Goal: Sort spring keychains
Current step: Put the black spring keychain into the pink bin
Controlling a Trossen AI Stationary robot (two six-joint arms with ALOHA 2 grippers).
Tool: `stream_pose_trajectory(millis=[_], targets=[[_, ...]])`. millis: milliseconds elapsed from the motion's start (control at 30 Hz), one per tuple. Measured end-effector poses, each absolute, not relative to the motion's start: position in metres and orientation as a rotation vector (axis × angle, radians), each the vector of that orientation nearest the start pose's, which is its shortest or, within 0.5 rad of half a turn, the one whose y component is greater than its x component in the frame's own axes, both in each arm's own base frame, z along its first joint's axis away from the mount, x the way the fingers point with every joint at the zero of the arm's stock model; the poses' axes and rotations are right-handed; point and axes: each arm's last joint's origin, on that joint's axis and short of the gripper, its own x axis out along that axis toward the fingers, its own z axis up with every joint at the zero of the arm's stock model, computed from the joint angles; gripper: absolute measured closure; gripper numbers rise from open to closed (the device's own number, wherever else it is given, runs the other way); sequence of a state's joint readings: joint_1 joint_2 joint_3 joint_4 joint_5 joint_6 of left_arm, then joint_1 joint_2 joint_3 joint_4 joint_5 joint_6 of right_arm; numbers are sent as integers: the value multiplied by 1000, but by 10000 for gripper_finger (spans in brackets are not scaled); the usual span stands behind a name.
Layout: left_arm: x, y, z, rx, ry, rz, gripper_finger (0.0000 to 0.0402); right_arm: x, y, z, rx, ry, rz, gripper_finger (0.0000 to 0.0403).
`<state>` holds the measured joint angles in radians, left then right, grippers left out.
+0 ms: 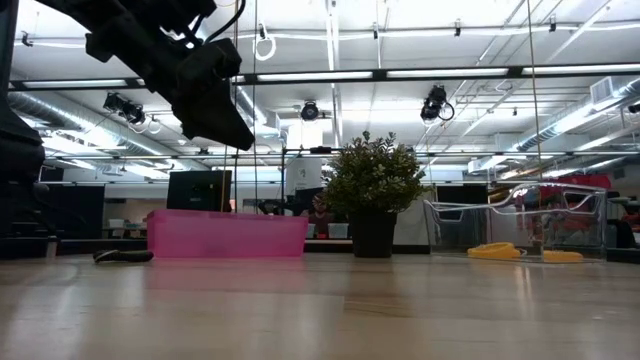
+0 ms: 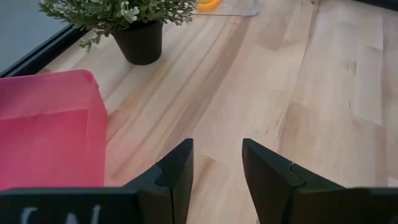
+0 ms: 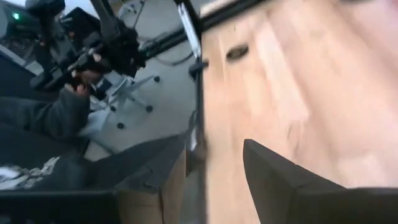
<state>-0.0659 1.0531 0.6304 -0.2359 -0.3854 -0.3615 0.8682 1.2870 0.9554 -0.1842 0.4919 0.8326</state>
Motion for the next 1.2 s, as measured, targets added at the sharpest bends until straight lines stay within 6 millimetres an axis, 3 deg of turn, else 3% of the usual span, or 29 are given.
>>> stream_pose_trajectory(millis=[133, 333, 567, 700, 933, 1200], targets=[[212, -4, 229, -196, 578, 419, 262, 176, 220, 274, 565, 613, 148, 240], [213, -3, 230, -174, 558, 458, 262, 171, 235, 245, 722, 837, 71, 240], [215, -1, 234, -131, 517, 478, 262, 157, 233, 204, 868, 1271, -265, 241], [216, -2, 236, -128, 504, 478, 262, 144, 233, 192, 886, 1446, -432, 241], [216, -1, 236, -120, 506, 476, 262, 128, 240, 181, 844, 1399, -546, 241], [216, -1, 236, -124, 505, 477, 262, 120, 254, 155, 746, 1501, -573, 241]])
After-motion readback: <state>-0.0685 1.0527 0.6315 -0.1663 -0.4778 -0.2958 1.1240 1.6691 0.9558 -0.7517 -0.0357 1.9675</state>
